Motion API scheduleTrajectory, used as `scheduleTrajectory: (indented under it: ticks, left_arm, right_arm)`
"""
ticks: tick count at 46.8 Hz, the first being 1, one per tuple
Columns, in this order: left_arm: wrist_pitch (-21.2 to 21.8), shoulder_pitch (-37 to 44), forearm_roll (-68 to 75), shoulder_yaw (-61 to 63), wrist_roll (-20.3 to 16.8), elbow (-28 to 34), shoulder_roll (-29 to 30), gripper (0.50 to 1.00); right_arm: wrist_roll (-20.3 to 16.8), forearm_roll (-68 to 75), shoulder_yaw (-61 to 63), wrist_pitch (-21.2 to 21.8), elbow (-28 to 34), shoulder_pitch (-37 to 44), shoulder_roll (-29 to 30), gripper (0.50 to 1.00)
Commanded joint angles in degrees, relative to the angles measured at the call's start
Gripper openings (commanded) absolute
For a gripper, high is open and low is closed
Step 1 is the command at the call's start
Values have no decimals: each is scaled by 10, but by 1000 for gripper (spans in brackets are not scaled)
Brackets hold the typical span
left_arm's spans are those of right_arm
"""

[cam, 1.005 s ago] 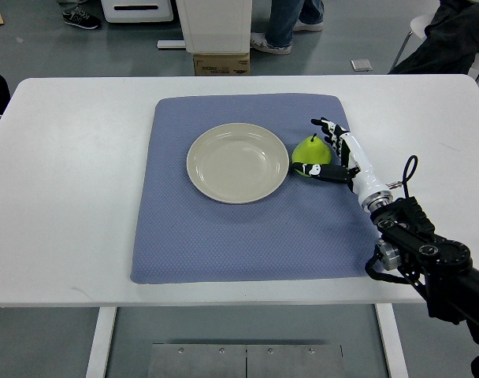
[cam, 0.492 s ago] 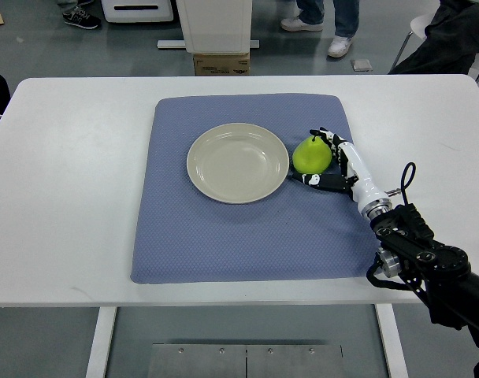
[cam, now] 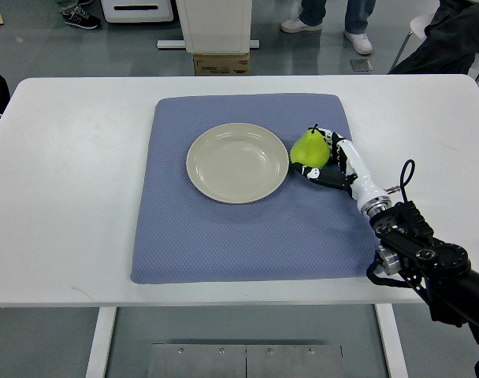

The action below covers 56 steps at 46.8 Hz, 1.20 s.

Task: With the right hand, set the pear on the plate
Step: 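Lift the pear with the right hand and carry it over the plate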

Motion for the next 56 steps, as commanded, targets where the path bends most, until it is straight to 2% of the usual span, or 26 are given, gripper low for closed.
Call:
scheduleTrajectory:
  ticks: [1,13,23,42,56]
  left_arm:
    - [0,0,0,0,0,0,0,1000]
    - [0,0,0,0,0,0,0,1000]
    - [0,-1,0,0,0,0,0,1000]
    - [0,0,0,0,-1,0,0,1000]
    - [0,0,0,0,0,0,0,1000]
  right_arm:
    - [0,2,1,0,1,11,0,500]
    - [0,5,1,6,8,60,-3,500]
    - [-20,8,1,10,21,89,1,500]
    - [-46,9,-3,11,39,114,35,500]
    - [-56,9,-25,15,39,119,35,500]
